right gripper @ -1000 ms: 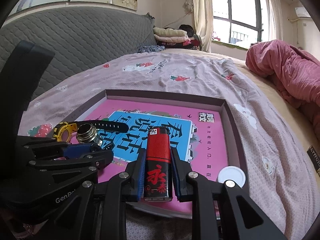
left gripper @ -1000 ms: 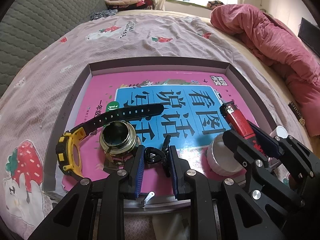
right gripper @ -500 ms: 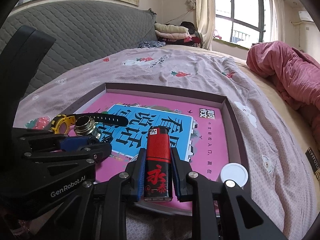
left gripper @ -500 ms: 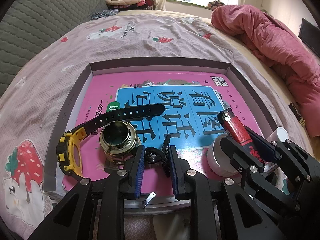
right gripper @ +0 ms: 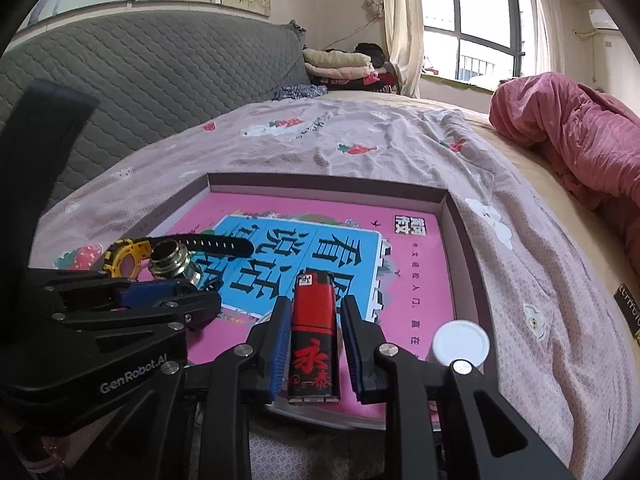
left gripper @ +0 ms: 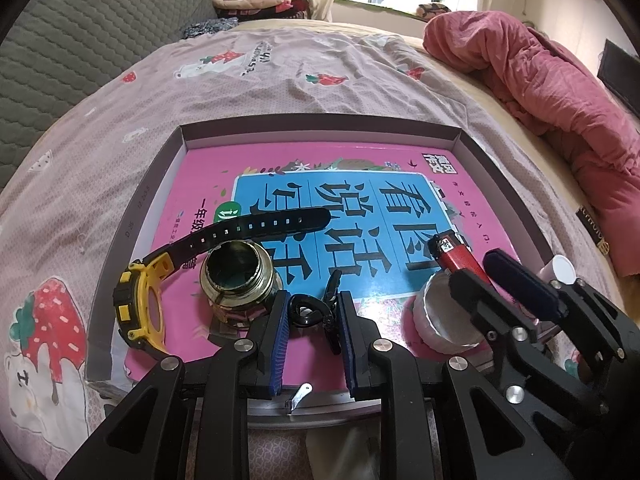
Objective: Organize rigid objects
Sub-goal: 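Open left tool releasing the clip while right tool releases the lighter beside the cap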
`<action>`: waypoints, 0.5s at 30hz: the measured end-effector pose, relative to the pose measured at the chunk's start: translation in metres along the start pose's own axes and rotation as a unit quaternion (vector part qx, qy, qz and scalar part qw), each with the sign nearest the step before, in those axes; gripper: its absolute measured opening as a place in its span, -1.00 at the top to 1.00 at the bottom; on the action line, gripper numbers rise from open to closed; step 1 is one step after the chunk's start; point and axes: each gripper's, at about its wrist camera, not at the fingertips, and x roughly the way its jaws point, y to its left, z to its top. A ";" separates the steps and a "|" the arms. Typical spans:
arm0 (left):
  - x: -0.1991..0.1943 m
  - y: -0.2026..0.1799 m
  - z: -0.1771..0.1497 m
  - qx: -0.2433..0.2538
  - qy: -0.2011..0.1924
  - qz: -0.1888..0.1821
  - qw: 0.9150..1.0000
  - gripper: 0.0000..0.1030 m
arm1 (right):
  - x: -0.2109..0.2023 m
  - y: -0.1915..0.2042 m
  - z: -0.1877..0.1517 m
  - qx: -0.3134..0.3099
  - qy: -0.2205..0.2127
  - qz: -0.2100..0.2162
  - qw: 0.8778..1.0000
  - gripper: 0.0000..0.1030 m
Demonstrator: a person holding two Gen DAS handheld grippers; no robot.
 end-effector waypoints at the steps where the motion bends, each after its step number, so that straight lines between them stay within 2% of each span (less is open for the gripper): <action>1: 0.000 0.000 0.000 0.000 0.000 0.000 1.000 0.55 | -0.002 0.000 0.001 -0.001 -0.003 -0.003 1.000 0.49; 4: 0.001 -0.001 0.000 -0.004 0.000 -0.008 1.000 0.55 | -0.008 0.001 0.003 -0.009 -0.018 -0.012 1.000 0.30; 10: 0.002 -0.007 0.001 0.005 0.001 -0.015 1.000 0.55 | -0.020 -0.002 0.009 -0.011 -0.045 -0.032 0.998 0.29; 15: 0.003 -0.009 0.002 0.012 0.004 -0.016 1.000 0.54 | -0.027 -0.001 0.013 -0.038 -0.067 -0.076 0.994 0.23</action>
